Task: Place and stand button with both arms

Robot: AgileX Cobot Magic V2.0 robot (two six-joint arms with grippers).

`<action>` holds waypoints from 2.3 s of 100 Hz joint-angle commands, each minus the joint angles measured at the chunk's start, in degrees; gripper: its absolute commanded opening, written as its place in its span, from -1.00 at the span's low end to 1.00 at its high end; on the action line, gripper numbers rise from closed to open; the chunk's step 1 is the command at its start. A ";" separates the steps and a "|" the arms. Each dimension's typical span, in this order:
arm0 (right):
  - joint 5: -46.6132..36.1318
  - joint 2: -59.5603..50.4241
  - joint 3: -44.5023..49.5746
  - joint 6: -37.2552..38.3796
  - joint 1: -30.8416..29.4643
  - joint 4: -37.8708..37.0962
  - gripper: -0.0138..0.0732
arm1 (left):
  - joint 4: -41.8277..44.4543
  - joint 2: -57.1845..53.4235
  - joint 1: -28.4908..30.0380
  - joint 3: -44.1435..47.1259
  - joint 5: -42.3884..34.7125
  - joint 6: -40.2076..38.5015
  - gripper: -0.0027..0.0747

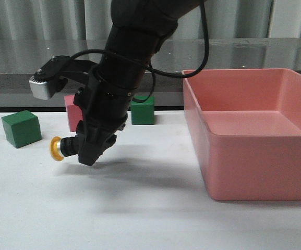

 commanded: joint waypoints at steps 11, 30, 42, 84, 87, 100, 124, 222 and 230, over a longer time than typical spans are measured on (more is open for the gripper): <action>-2.49 -2.04 -1.90 -0.86 0.05 1.56 -0.48 | -0.17 -1.73 0.19 2.55 -4.21 -0.54 -0.98; -2.29 -1.82 -1.90 -0.86 0.05 2.88 -0.25 | -0.17 -1.73 0.19 2.55 -4.21 -0.54 -0.98; -1.64 -1.82 -1.90 -0.81 0.05 2.95 0.18 | -0.17 -1.73 0.19 2.55 -4.21 -0.54 -0.98; 1.54 -7.08 -2.09 -0.57 -0.53 2.85 0.63 | -0.17 -1.73 0.19 2.55 -4.21 -0.54 -0.98; 1.71 -8.13 -2.09 -0.04 -0.73 2.85 0.63 | -0.17 -1.73 0.19 2.55 -4.21 -0.54 -0.98; 3.42 -13.96 -2.09 6.43 -2.11 2.72 0.61 | -0.17 -1.73 0.19 2.55 -4.21 -0.54 -0.98; 13.95 -25.52 -2.09 16.77 -7.58 2.72 0.14 | -0.17 -1.73 0.19 2.55 -4.21 -0.54 -0.98; -1.78 -78.01 41.90 40.96 -30.30 -6.92 -0.72 | -0.17 -1.73 0.19 2.55 -4.21 -0.54 -0.98; -7.00 -82.95 48.49 42.82 -30.30 -7.16 -0.73 | -0.27 -1.73 0.19 2.55 -4.21 -0.54 -0.98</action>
